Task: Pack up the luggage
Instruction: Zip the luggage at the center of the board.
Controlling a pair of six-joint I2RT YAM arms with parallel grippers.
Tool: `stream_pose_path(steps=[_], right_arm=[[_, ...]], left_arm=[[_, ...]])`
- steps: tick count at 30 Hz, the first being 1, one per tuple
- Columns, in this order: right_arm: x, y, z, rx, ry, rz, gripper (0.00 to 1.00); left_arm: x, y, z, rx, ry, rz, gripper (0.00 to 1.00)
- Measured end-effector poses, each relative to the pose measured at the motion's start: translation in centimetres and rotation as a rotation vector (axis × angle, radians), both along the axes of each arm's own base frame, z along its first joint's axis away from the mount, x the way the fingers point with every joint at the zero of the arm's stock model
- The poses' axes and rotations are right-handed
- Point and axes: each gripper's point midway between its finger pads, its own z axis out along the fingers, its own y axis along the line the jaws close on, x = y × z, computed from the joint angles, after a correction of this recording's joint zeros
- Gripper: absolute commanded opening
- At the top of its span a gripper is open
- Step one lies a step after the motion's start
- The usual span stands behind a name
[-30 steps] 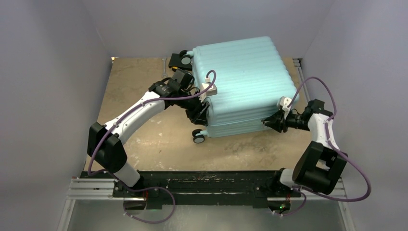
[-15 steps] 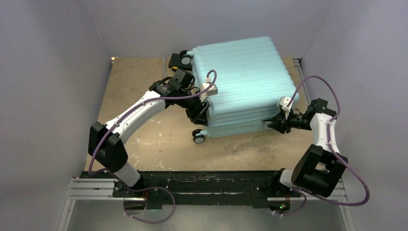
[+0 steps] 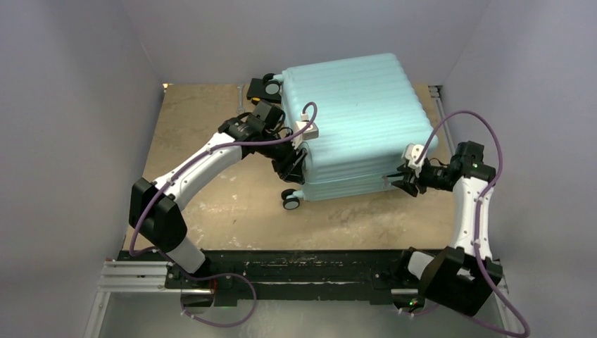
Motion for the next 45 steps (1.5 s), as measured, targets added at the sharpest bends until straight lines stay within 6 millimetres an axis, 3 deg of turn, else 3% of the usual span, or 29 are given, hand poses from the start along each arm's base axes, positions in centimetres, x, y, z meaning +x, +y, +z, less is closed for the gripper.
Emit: stream_pose_path(steps=[4,8,11,14,24,36,40,45], right_arm=[[-0.7,1.5,0.3,-0.044,-0.022,0.059,0.47],[-1.1,1.2,-3.2,-0.037,0.117,0.063,0.42],[-1.1,0.8,-6.0,-0.013,0.246,0.064,0.45],[-1.1,0.8,-7.1,0.012,0.31,0.053,0.49],[0.0,2.0,-4.1,0.172,0.385,0.022,0.56],[1.0,2.3,-3.7,0.312,0.493,-0.073,0.57],[2.0,2.1,-3.4,0.337,0.505,-0.176,0.52],[3.0,1.8,-3.6,0.369,0.512,-0.252,0.24]], left_arm=[[0.0,0.0,0.2,0.001,-0.001,0.003,0.0],[0.3,0.0,0.5,0.005,-0.01,0.01,0.0],[0.6,-0.1,1.1,0.007,-0.016,0.017,0.0],[0.9,-0.2,1.6,0.006,-0.025,0.021,0.0],[1.2,-0.3,1.6,0.009,-0.03,0.024,0.0],[1.4,-0.9,1.8,0.005,-0.041,0.034,0.0],[1.2,-1.2,1.9,0.001,-0.041,0.032,0.0],[1.2,-1.3,2.0,0.001,-0.037,0.034,0.0]])
